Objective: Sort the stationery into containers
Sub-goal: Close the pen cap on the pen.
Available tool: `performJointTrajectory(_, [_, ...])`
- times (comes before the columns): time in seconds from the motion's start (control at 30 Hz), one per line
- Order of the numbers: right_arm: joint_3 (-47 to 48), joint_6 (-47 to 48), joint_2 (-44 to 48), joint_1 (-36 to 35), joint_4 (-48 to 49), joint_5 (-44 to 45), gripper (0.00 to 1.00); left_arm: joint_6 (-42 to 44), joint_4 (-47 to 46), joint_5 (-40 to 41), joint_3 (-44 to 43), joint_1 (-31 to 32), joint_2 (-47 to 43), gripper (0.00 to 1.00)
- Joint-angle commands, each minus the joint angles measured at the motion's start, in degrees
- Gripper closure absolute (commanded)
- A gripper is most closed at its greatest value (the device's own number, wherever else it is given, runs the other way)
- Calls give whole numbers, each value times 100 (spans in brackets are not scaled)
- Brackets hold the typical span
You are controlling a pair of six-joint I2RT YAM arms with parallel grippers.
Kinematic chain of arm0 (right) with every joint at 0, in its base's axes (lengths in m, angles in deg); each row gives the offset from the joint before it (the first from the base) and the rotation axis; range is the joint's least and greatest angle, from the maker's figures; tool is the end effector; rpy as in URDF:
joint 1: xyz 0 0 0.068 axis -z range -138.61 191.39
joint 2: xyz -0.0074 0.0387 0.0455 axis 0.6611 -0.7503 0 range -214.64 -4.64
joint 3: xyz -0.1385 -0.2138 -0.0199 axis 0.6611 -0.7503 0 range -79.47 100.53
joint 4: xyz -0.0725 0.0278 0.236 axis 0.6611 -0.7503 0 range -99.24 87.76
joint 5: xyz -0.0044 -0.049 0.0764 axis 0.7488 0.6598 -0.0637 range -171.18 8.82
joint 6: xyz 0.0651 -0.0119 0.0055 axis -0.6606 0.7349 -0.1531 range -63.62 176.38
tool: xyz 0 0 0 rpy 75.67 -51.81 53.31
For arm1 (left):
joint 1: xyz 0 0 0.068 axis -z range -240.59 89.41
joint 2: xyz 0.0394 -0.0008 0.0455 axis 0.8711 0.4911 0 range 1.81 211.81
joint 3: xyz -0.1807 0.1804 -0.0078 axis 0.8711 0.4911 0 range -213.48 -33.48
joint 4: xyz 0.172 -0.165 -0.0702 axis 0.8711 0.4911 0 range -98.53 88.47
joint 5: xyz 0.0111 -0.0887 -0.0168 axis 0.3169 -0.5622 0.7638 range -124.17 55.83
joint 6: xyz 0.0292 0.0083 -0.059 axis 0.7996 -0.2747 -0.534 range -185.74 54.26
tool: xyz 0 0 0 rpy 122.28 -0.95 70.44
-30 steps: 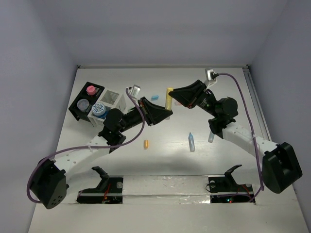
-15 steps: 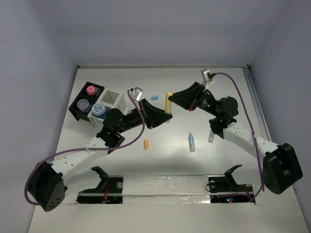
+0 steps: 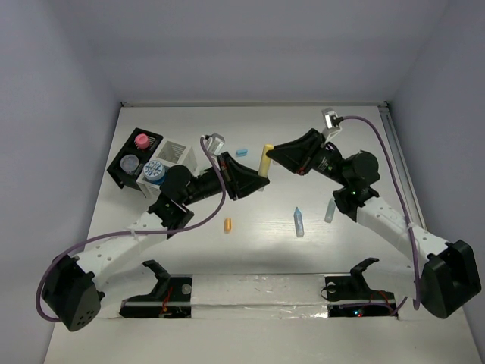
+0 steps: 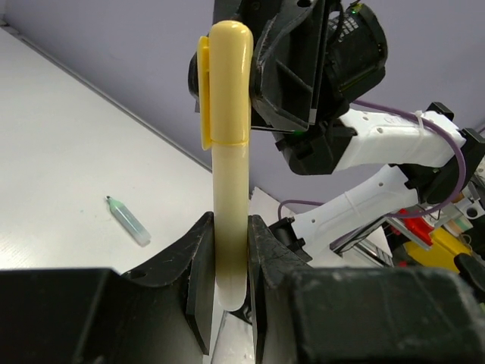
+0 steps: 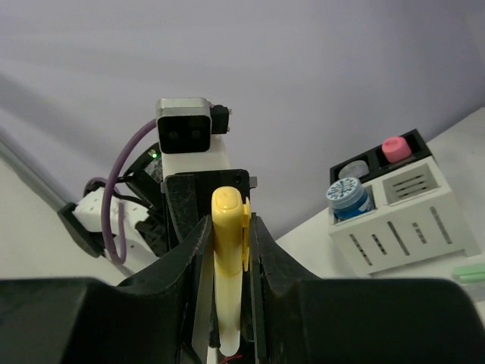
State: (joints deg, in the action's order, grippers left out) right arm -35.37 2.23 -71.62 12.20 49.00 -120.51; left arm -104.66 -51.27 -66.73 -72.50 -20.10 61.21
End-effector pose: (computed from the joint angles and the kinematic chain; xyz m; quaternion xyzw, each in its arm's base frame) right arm 0.2115 0.1564 0.3599 -0.1779 0.5336 0.6664 0.4894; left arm 0.1655 -0.1785 0.3462 0.2402 0.5310 -0.6295 0.5139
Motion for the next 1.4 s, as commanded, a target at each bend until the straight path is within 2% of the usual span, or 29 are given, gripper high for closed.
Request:
performJointTrajectory(0.0, [-366,1063,53,-315,-1924,-1209,100,-63,-1553,936,-1063,-199,-192,100])
performJointTrajectory(0.33, [-1157,1241,159,-596,-2110,-954,100,-116,-1465,812,-1625,-304,-34,100])
performJointTrajectory(0.63, [-1395,1258,-87,-1106,-1996,-804,100,-108,-1386,663,-2029,-305,151,100])
performJointTrajectory(0.8, [-1571,1231,-8,-1106,-1925,-699,100,-72,-1246,672,-2074,-489,55,100])
performJointTrajectory(0.93, [-1483,1205,71,-1106,-1908,-454,100,-125,-1237,663,-1873,-489,-86,100])
performJointTrajectory(1.1, [-896,1205,-69,-1106,-1776,223,100,-20,-633,1110,-942,-489,-604,100])
performJointTrajectory(1.27, [-113,986,-964,-1106,-1075,549,100,225,264,1418,-46,-489,-1421,100])
performJointTrajectory(1.37, [519,757,-1692,-1106,-635,567,100,437,1187,1673,53,-489,-1808,99])
